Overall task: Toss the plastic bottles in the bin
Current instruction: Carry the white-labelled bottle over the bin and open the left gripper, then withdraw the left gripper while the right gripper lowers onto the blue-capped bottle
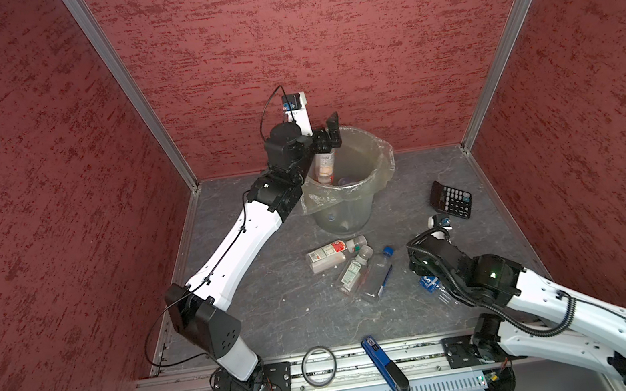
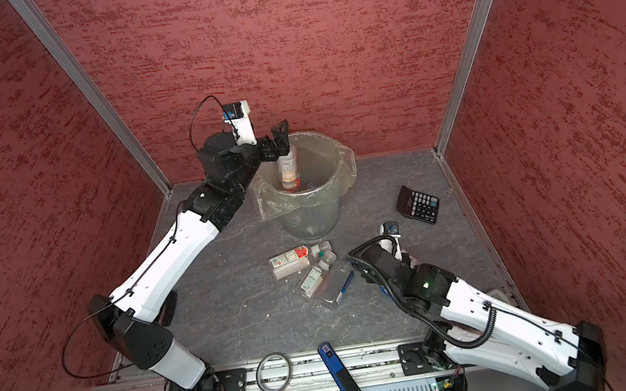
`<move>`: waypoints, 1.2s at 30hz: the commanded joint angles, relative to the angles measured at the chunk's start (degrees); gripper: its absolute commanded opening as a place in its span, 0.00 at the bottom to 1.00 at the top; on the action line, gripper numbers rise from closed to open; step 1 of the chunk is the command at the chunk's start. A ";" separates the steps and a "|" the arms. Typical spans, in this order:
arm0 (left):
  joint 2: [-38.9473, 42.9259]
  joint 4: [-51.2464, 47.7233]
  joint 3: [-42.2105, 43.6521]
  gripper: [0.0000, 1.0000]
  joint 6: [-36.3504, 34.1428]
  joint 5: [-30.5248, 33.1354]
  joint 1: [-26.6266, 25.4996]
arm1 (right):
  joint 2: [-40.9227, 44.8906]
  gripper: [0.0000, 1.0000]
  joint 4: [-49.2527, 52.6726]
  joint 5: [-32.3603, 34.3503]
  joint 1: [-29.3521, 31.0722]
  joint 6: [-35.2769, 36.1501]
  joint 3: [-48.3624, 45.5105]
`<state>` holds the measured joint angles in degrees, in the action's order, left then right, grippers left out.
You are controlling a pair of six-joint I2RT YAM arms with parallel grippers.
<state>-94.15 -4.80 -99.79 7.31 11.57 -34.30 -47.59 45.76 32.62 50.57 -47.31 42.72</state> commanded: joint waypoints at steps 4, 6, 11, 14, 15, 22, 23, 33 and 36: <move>10.89 2.35 7.04 1.00 0.56 -2.17 -1.16 | -0.60 0.76 0.46 0.66 0.83 -1.27 1.04; 13.15 1.72 7.58 1.00 -0.87 -1.23 -2.34 | -2.17 0.76 -0.33 0.06 0.89 -1.08 1.88; 17.89 -0.96 9.88 1.00 -1.86 0.18 -3.75 | -6.73 0.82 -3.45 -2.17 0.94 -0.98 3.10; 21.02 -3.41 13.27 1.00 -1.30 1.01 -3.66 | -10.11 0.82 -5.36 -4.70 0.89 -1.37 3.34; 22.25 -4.09 14.97 1.00 -1.03 1.44 -3.74 | -11.25 0.82 -6.43 -6.14 0.93 -1.69 3.26; 32.27 -9.60 30.37 1.00 2.84 5.33 -3.74 | -18.91 0.88 -14.39 -15.04 1.54 -5.03 1.41; 33.84 -10.14 32.85 1.00 3.78 6.00 -3.67 | -19.46 0.90 -14.79 -15.36 1.70 -5.67 1.37; 49.67 -15.52 58.32 1.00 14.41 8.95 -3.36 | -30.81 0.96 -14.36 -17.71 1.81 -12.72 4.17; 52.05 -17.11 60.98 1.00 15.27 9.09 -2.97 | -32.33 0.96 -16.28 -18.76 1.81 -13.06 4.50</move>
<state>-44.07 -20.64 -39.86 19.77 19.70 -37.85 -79.40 30.87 15.05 52.05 -57.04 45.30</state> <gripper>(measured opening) 0.996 0.959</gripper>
